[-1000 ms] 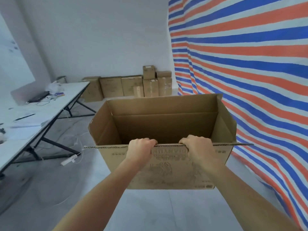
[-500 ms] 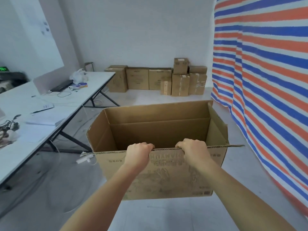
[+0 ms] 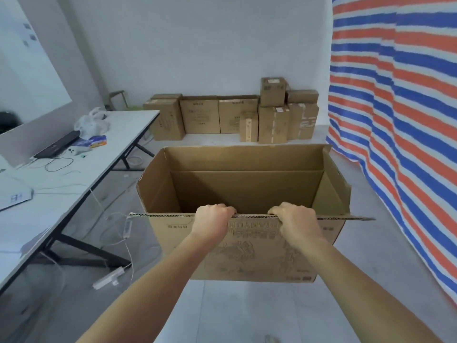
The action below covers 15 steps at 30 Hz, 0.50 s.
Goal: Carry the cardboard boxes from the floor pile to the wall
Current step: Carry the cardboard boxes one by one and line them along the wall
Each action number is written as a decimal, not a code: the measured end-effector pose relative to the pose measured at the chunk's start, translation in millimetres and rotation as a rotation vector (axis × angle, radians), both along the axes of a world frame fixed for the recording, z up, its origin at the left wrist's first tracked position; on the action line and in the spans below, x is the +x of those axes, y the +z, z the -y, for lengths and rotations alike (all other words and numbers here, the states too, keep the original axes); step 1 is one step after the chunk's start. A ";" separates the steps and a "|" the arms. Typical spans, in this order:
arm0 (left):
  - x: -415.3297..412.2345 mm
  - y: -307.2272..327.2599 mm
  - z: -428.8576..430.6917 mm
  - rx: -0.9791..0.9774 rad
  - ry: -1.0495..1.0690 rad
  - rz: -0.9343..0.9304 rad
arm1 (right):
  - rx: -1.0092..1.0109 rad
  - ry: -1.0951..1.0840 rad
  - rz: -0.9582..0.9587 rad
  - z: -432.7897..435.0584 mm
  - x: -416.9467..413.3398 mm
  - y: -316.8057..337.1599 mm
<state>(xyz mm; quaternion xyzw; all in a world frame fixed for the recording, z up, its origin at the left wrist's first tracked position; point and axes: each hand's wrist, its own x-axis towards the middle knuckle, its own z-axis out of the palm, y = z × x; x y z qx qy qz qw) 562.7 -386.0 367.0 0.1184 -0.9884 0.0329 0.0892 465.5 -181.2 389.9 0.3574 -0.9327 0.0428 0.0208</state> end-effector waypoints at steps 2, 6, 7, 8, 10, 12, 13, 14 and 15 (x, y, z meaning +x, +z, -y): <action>-61.1 -3.4 25.1 0.004 0.009 -0.009 | -0.005 0.003 0.018 27.8 -64.4 -10.0; -164.4 7.7 79.6 0.010 0.034 0.016 | -0.006 0.044 0.038 87.9 -177.5 -4.5; -186.8 11.2 93.9 0.006 0.043 0.025 | -0.001 0.056 0.042 103.8 -200.2 -0.3; -207.1 13.4 110.1 0.009 0.059 0.023 | 0.003 0.060 0.050 119.6 -221.9 4.6; -253.6 16.5 149.3 0.043 0.082 0.012 | 0.021 0.084 0.069 159.5 -271.7 11.2; -284.5 15.0 179.5 0.048 0.090 0.010 | 0.031 0.102 0.068 191.7 -306.0 13.0; -304.1 13.1 198.7 0.051 0.101 0.014 | 0.038 0.113 0.060 212.8 -326.7 11.6; -322.6 12.4 217.0 0.056 0.104 0.009 | 0.039 0.124 0.053 231.4 -345.3 12.0; -339.8 10.1 235.1 0.063 0.114 0.008 | 0.038 0.123 0.053 249.8 -362.8 10.9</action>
